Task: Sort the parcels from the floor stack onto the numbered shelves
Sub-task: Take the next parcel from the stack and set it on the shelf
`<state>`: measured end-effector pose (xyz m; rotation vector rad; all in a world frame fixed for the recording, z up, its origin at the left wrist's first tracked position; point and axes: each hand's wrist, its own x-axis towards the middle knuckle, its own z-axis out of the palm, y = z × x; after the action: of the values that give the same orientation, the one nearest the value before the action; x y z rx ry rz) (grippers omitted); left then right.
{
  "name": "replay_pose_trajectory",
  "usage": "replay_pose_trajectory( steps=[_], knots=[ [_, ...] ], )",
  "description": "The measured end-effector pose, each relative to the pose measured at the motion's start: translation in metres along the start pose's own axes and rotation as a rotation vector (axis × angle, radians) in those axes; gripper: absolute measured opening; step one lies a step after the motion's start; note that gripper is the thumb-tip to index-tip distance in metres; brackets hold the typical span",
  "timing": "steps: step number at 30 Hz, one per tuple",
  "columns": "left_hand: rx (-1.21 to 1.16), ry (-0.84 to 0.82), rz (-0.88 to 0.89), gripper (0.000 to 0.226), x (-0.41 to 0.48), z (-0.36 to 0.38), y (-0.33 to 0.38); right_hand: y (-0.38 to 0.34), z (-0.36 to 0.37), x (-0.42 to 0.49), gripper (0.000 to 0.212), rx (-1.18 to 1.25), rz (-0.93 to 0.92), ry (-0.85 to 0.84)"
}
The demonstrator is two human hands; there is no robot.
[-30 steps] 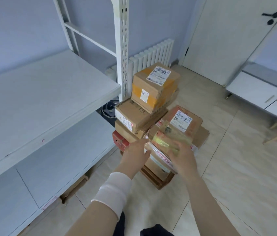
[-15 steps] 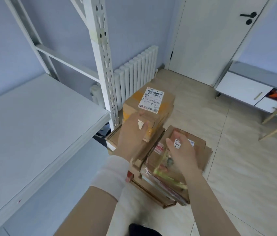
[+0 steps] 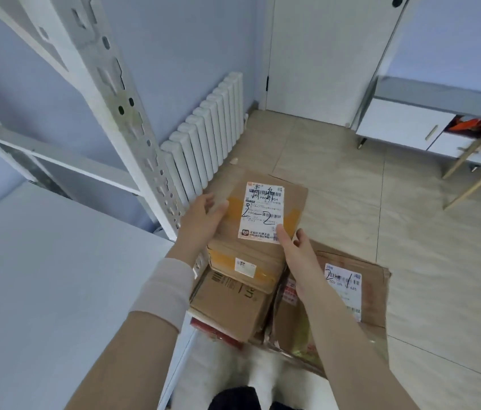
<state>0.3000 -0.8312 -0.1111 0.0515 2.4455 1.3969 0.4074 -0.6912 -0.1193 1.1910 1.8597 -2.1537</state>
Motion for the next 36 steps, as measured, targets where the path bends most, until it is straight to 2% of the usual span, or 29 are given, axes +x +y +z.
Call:
replay_pose_trajectory(
  steps=[3,5,8,11,14,23,28,31,34,36],
  knots=[
    [0.016,-0.147,-0.030,0.059,0.012,0.000,-0.003,0.006,0.011,0.010,0.062,0.117,0.005,0.063],
    [-0.077,-0.239,-0.088,0.062,0.019,0.000,-0.006,0.011,0.018,0.016,0.058,0.182,0.003,0.102],
    [-0.266,-0.348,-0.175,0.051,0.020,-0.001,-0.012,0.013,0.026,0.015,0.055,0.272,0.018,0.129],
    [-0.323,-0.376,-0.195,0.047,0.021,0.000,-0.017,0.014,0.027,0.010,0.054,0.306,0.010,0.138],
    [-0.380,-0.383,-0.158,0.037,0.016,0.003,-0.007,0.011,0.021,0.006,0.050,0.324,-0.035,0.153],
    [-0.428,-0.536,0.062,0.043,-0.012,0.044,0.058,-0.005,-0.043,-0.035,0.052,0.383,-0.269,0.334],
    [-0.405,-0.637,0.150,0.042,-0.053,0.093,0.093,0.003,-0.101,-0.075,0.043,0.400,-0.373,0.471],
    [-0.371,-0.716,0.200,0.045,-0.088,0.129,0.110,0.017,-0.144,-0.102,0.045,0.427,-0.404,0.563],
    [-0.354,-0.789,0.249,0.044,-0.135,0.170,0.125,0.038,-0.192,-0.137,0.055,0.446,-0.399,0.652],
    [-0.355,-0.861,0.276,0.043,-0.170,0.201,0.134,0.054,-0.225,-0.165,0.049,0.463,-0.414,0.718]
  ],
)
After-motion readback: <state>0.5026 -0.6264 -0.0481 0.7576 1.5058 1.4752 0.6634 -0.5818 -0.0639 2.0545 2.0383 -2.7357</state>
